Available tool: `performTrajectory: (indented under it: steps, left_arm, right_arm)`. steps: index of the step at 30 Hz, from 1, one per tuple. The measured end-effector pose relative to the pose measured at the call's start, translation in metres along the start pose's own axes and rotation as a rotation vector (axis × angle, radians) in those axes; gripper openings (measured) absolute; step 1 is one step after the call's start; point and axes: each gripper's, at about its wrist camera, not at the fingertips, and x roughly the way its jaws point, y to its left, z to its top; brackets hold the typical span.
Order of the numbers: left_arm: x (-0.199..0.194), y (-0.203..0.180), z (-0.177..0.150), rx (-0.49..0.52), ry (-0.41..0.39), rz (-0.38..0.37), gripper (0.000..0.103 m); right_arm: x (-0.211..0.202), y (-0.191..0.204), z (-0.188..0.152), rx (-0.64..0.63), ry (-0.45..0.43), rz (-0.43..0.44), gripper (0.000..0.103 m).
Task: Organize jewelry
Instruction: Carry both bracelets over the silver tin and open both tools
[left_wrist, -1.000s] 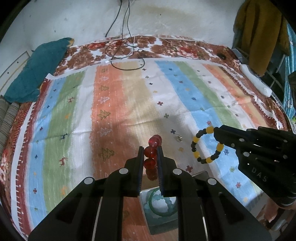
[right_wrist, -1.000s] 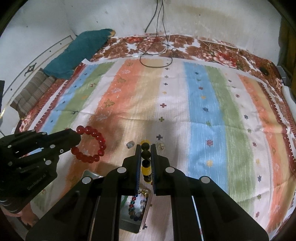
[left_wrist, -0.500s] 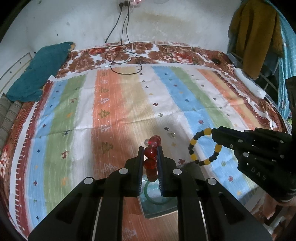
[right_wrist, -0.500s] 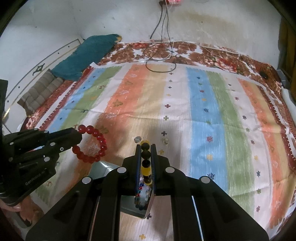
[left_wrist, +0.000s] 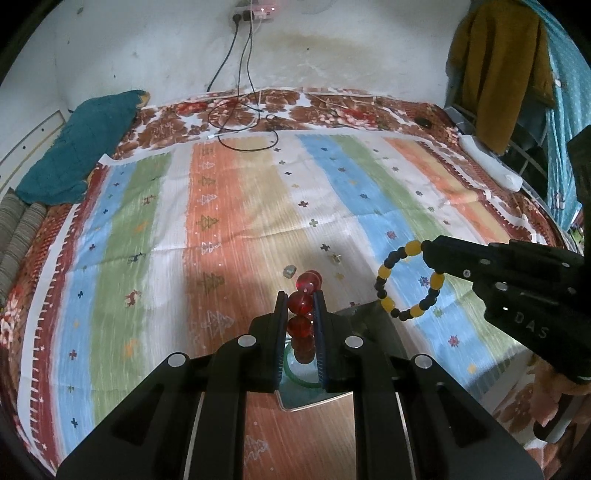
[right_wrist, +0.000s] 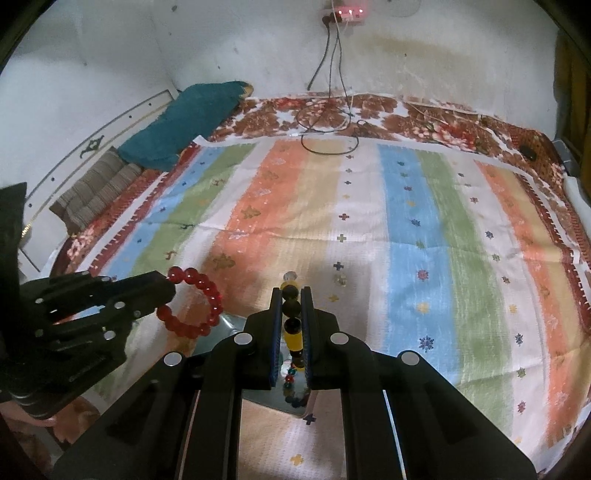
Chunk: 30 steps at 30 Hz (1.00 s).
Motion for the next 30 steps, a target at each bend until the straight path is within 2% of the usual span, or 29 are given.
performTrajectory:
  steps: [15, 25, 28, 30]
  left_arm:
    - [-0.018, -0.012, -0.019, 0.009, -0.016, -0.021, 0.013]
    - [-0.016, -0.014, -0.017, 0.011, -0.004, -0.032, 0.013]
    - [-0.015, -0.012, -0.016, 0.001, 0.000, -0.021, 0.015]
    - [-0.016, -0.009, -0.015, -0.014, -0.002, -0.014, 0.020]
  right_arm:
    - [-0.008, 0.008, -0.016, -0.025, 0.016, 0.024, 0.011]
    - [-0.005, 0.015, -0.022, -0.048, 0.043, 0.040, 0.011]
    - [-0.002, 0.012, -0.022, -0.028, 0.059, 0.031, 0.011]
    - [0.000, 0.009, -0.022, -0.017, 0.065, 0.003, 0.013]
